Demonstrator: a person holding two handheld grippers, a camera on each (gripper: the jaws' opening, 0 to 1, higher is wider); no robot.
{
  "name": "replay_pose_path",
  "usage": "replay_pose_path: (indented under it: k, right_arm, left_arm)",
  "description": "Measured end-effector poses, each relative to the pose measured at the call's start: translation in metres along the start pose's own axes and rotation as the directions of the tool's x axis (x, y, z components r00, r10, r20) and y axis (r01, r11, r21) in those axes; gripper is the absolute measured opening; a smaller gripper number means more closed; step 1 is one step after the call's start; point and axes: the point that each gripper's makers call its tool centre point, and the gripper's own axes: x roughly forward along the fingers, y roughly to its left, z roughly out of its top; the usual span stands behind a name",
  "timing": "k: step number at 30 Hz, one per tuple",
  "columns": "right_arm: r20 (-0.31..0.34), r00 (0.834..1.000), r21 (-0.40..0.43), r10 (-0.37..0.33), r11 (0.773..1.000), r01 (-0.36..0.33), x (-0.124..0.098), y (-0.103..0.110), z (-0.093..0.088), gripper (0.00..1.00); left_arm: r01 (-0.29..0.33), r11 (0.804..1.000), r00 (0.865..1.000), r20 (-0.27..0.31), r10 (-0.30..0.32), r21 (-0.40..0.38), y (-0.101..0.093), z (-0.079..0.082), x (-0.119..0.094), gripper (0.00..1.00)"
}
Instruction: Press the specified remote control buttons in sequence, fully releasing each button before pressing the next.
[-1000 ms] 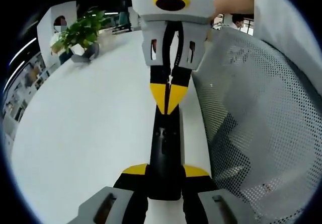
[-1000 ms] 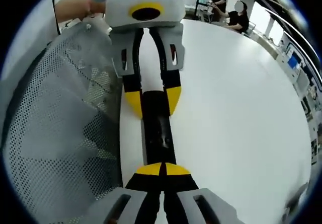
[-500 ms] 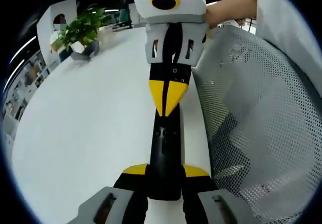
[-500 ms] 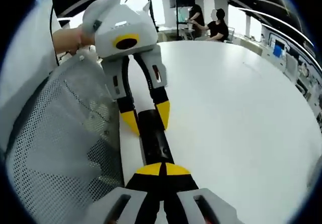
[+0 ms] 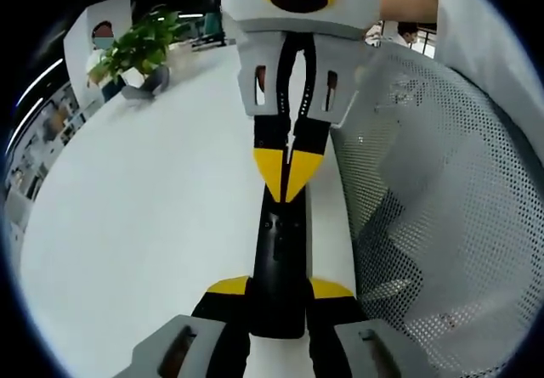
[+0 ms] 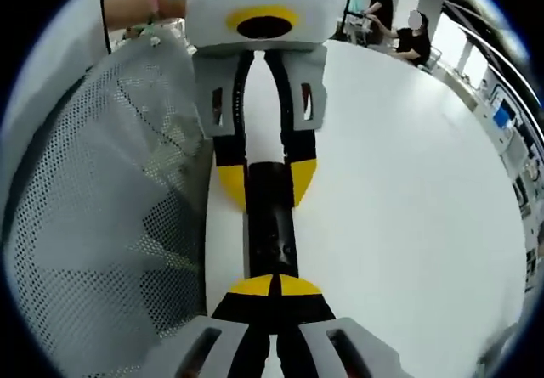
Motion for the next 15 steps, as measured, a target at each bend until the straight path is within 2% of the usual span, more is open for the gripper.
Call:
replay_pose_path:
  k: [3, 5, 7, 8, 9, 12, 14, 15]
  right_arm:
    - [0.09, 0.996, 0.113, -0.021, 0.994, 0.011, -0.001, -0.001, 0.0, 0.0]
    - [0.15, 0.988, 0.132, -0.031, 0.991, 0.012, -0.003, -0.002, 0.001, 0.0]
    - [0.178, 0.983, 0.087, -0.033, 0.996, 0.018, -0.004, -0.001, 0.002, 0.0]
    - [0.217, 0.974, 0.015, -0.061, 0.998, 0.059, -0.006, -0.003, 0.006, 0.0]
    - [0.224, 0.972, 0.015, -0.068, 0.998, 0.067, -0.007, -0.004, 0.007, 0.0]
    - [0.221, 0.974, 0.055, -0.042, 0.998, 0.03, -0.007, -0.002, 0.011, 0.0]
    - [0.191, 0.981, 0.017, -0.038, 0.999, 0.035, -0.005, -0.002, 0.009, 0.0]
    - [0.155, 0.987, -0.012, -0.049, 0.999, 0.052, -0.003, -0.005, 0.005, 0.0]
  left_arm:
    - [-0.003, 1.0, 1.0, -0.003, 0.003, -0.002, 0.0, 0.0, 0.0, 0.24]
    - [-0.003, 1.0, 1.0, -0.002, 0.003, -0.001, 0.0, 0.0, 0.0, 0.24]
    - [-0.002, 1.0, 1.0, 0.001, 0.002, -0.001, 0.0, 0.0, 0.0, 0.24]
    - [-0.003, 1.0, 1.0, 0.001, 0.003, -0.001, 0.0, 0.0, 0.0, 0.24]
    - [-0.003, 1.0, 1.0, 0.001, 0.003, -0.001, 0.0, 0.0, 0.0, 0.24]
    - [-0.003, 1.0, 1.0, 0.001, 0.003, -0.004, 0.0, 0.0, 0.0, 0.24]
    - [-0.004, 1.0, 1.0, -0.003, 0.004, -0.004, 0.0, 0.0, 0.0, 0.24]
    - [-0.004, 1.0, 1.0, -0.003, 0.004, -0.004, 0.0, 0.0, 0.0, 0.24]
